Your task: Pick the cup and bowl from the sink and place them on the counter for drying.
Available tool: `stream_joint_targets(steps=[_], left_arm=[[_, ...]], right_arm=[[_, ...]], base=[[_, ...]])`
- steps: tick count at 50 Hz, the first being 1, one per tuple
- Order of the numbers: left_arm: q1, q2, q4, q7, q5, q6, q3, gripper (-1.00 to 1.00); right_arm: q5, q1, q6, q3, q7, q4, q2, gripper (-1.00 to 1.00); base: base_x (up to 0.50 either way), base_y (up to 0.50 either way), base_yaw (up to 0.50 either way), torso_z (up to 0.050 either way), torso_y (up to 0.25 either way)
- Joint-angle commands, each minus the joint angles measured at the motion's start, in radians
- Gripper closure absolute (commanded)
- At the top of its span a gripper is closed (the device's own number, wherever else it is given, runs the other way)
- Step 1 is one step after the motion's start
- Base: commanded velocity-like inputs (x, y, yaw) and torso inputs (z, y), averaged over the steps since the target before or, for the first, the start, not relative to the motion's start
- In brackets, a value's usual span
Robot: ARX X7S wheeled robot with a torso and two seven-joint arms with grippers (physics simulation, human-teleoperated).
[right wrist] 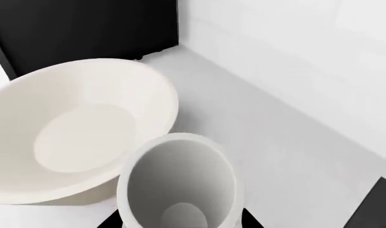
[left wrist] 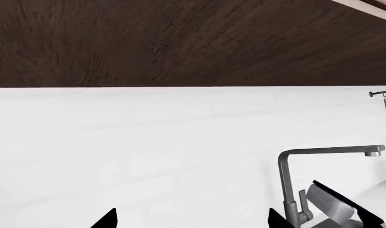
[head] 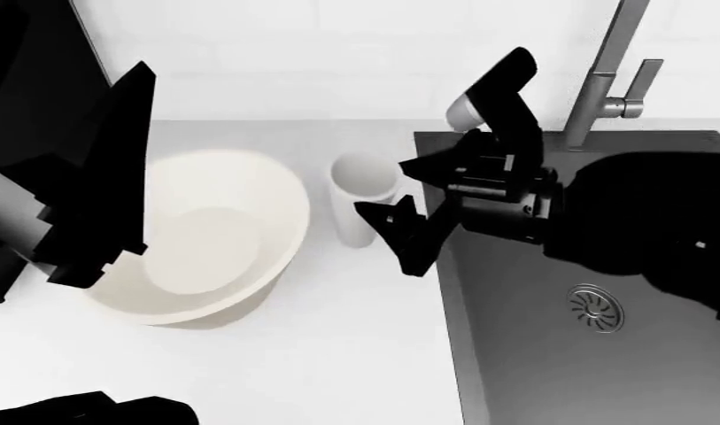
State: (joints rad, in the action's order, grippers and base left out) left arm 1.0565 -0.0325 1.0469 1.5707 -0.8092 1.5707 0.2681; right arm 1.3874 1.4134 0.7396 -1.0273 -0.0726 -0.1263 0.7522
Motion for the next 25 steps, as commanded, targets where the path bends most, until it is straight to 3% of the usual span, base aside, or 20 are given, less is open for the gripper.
stream_joint_targets(steps=[1,25], left_arm=[[-0.001,0.002,0.0,0.0,-0.004,0.0,-0.003,-1.0],[0.0,0.001,0.0,0.0,0.001,0.0,-0.001,-1.0]], right_arm=[[-0.018,-0.007,0.006,-0.001,-0.011,-0.004,0.001,1.0],[-0.018,-0.02,0.028,-0.023,-0.013,-0.005,-0.009,1.0]], base=[[0.0,0.0,0.0,0.0,0.0],[0.0,0.0,0.0,0.001,0.0]])
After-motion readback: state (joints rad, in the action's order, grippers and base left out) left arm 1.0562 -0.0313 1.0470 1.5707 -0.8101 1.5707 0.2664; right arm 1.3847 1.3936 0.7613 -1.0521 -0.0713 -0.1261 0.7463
